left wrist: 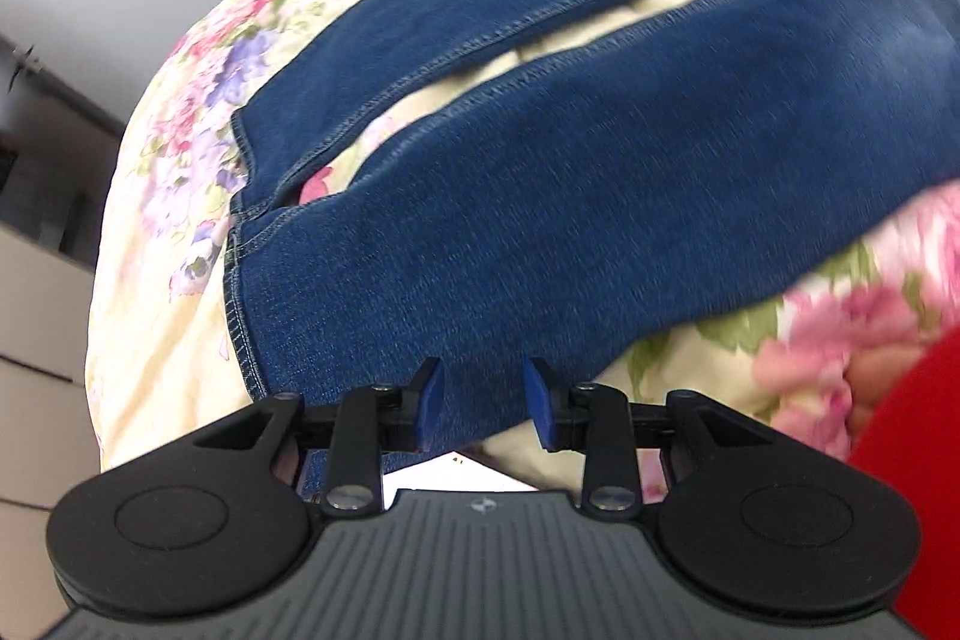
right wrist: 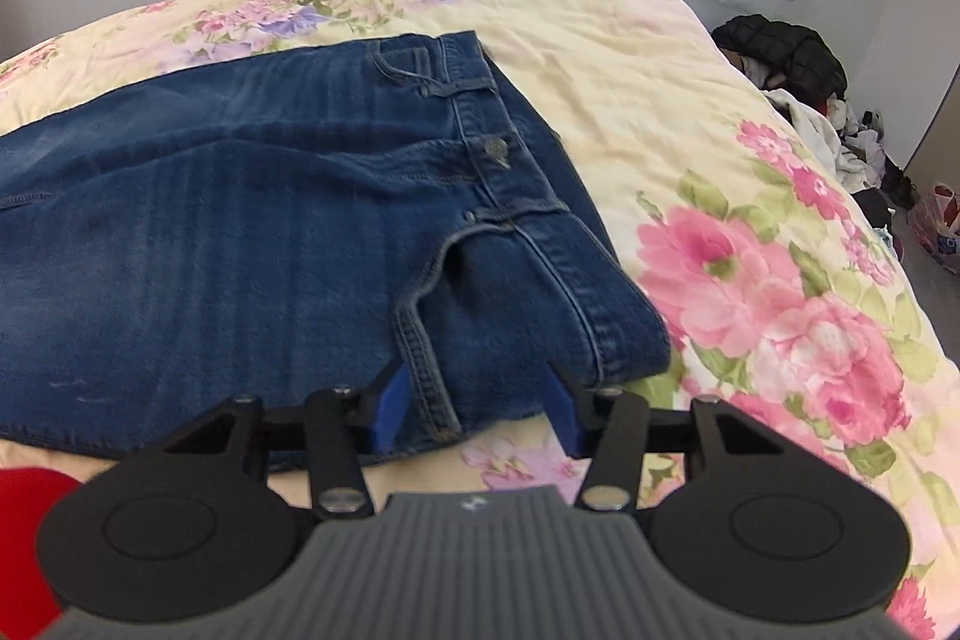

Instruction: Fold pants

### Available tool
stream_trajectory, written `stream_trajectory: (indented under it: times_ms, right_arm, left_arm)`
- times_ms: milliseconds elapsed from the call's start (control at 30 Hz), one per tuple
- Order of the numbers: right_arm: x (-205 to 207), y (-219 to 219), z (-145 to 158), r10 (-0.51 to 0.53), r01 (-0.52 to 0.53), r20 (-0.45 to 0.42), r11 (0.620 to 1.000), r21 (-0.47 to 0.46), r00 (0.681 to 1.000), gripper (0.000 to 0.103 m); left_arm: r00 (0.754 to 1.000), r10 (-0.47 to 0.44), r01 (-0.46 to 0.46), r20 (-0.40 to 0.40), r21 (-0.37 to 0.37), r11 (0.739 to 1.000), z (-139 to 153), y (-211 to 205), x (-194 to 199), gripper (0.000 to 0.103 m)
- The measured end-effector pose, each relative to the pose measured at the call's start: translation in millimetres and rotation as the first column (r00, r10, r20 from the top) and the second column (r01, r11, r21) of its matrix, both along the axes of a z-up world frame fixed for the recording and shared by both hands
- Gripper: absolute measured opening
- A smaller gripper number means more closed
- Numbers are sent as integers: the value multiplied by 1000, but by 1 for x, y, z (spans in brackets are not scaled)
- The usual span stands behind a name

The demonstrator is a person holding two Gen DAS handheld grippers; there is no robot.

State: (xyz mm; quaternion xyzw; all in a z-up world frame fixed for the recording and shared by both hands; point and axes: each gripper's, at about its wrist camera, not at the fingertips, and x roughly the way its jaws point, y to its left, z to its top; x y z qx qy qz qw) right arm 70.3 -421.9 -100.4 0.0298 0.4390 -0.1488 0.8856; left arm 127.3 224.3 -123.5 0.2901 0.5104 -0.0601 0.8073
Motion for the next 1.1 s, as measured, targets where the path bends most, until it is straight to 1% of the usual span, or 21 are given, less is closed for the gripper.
stream_trajectory:
  times_ms: [67,100,133,167,200,233,267,333,400,467,533,567,600,633,733,833,900,1000,1033,1067,1100]
  right_arm:
    - [-5,-1,-4,-3,3,-6,1000,5,1000,47]
    - [-6,-1,-6,1,-1,-8,1000,8,1000,47]
    - [-7,1,-7,6,-6,-13,1000,4,1000,47]
    - [-7,2,-7,10,-10,-19,1000,-3,1000,47]
    - [-8,3,-7,13,-13,-21,1000,-11,1000,47]
    - [-8,4,-6,17,-17,-21,1000,-17,1000,47]
    - [-8,5,-6,22,-23,-21,999,-23,1000,48]
    - [-9,7,-5,25,-25,-18,999,-30,1000,51]
    - [-9,7,-5,30,-31,-18,999,-29,999,51]
    - [-9,8,-6,46,-47,-22,998,-36,999,51]
    - [-9,10,-7,77,-78,-31,996,-53,997,51]
    - [-10,12,-7,97,-100,-37,993,-63,995,51]
    - [-11,13,-7,120,-122,-41,990,-72,992,51]
    - [-13,14,-8,144,-147,-42,986,-79,989,51]
    - [-18,19,-9,226,-232,-59,963,-135,972,51]
    - [-21,25,-14,300,-313,-96,930,-192,949,47]
    - [-22,28,-18,331,-348,-113,911,-222,937,43]
    - [-24,35,-23,368,-387,-118,878,-282,922,43]
    - [-24,37,-27,377,-396,-123,864,-311,918,47]
    - [-23,39,-29,379,-400,-128,853,-335,916,58]
    - [-23,40,-31,391,-411,-131,842,-348,911,63]
  left_arm:
    - [999,-27,27,-29,3,1000,-2,0,-1,40]
    - [998,-42,42,-44,13,999,-5,-1,2,43]
    - [996,-64,66,-67,25,997,-7,-3,3,48]
    - [990,-98,102,-100,36,994,-9,-6,4,51]
    - [985,-123,129,-124,41,991,-11,-8,3,58]
    - [979,-143,151,-147,41,988,-14,-10,4,69]
    - [973,-164,173,-165,44,984,-17,-13,3,73]
    - [968,-192,206,-161,80,975,-23,-20,1,74]
    - [970,-185,203,-159,106,973,-29,-25,4,74]
    - [974,-177,195,-141,132,972,-33,-31,6,62]
    - [977,-176,194,-124,151,969,-33,-36,5,37]
    - [977,-178,195,-114,156,968,-32,-39,5,30]
    - [979,-179,193,-99,169,966,-31,-41,6,20]
    - [981,-177,189,-79,179,966,-29,-43,5,13]
    - [991,-131,133,-24,150,980,-15,-46,5,7]
    - [997,-69,66,32,97,993,0,-44,9,6]
    - [998,-29,25,59,66,997,9,-44,12,6]
    - [997,23,-25,73,36,999,21,-44,15,6]
    - [996,35,-38,79,32,999,24,-45,22,6]
    - [996,46,-49,82,29,998,26,-45,25,5]
    - [995,53,-55,86,31,998,29,-48,26,5]
